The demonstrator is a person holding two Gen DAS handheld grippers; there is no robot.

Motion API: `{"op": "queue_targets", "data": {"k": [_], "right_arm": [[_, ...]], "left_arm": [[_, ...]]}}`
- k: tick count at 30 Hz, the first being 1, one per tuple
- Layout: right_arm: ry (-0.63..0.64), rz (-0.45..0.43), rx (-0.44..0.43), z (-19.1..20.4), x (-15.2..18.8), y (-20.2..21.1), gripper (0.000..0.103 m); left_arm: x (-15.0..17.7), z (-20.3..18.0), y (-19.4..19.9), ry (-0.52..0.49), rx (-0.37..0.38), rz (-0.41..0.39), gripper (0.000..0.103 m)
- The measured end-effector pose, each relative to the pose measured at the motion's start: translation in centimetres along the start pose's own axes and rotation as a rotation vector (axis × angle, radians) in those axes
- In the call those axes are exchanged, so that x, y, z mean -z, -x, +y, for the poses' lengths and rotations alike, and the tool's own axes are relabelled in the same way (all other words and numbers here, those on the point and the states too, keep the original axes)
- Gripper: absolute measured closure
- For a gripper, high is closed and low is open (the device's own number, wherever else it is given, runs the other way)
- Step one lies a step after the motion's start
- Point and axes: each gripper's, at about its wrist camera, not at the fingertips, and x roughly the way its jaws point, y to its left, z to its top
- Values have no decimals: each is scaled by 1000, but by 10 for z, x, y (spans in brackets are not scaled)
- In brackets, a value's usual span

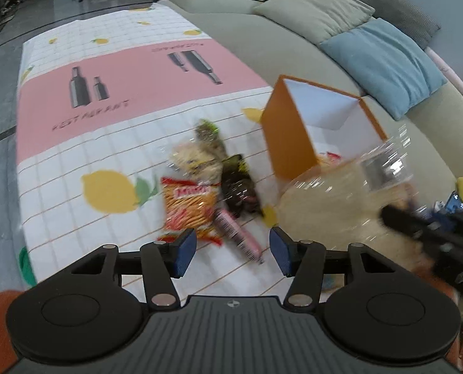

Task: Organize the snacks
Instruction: 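Lift the bread bag with the right tool while the left tool grasps the pink sausage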

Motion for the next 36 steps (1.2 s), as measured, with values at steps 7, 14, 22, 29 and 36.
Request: {"op": "queue_targets", "data": {"k": [7, 14, 22, 29, 36], "right_arm": [[29, -78, 100, -42, -41, 18, 86], [47, -107, 180, -69, -60, 6, 85], [35, -36, 175, -85, -60, -31, 85], [-12, -14, 178, -106, -61, -60, 85], [-44, -1, 177, -116, -61, -83, 85]], "left_arm": [[-21, -18, -37, 42, 32, 54, 39], [-22, -20, -91, 137, -35, 169, 39], [-18, -17, -136, 188, -129, 272, 40], [-17, -15, -161, 187, -173, 323, 44], [-13, -14, -171, 150, -183, 340, 71]]}}
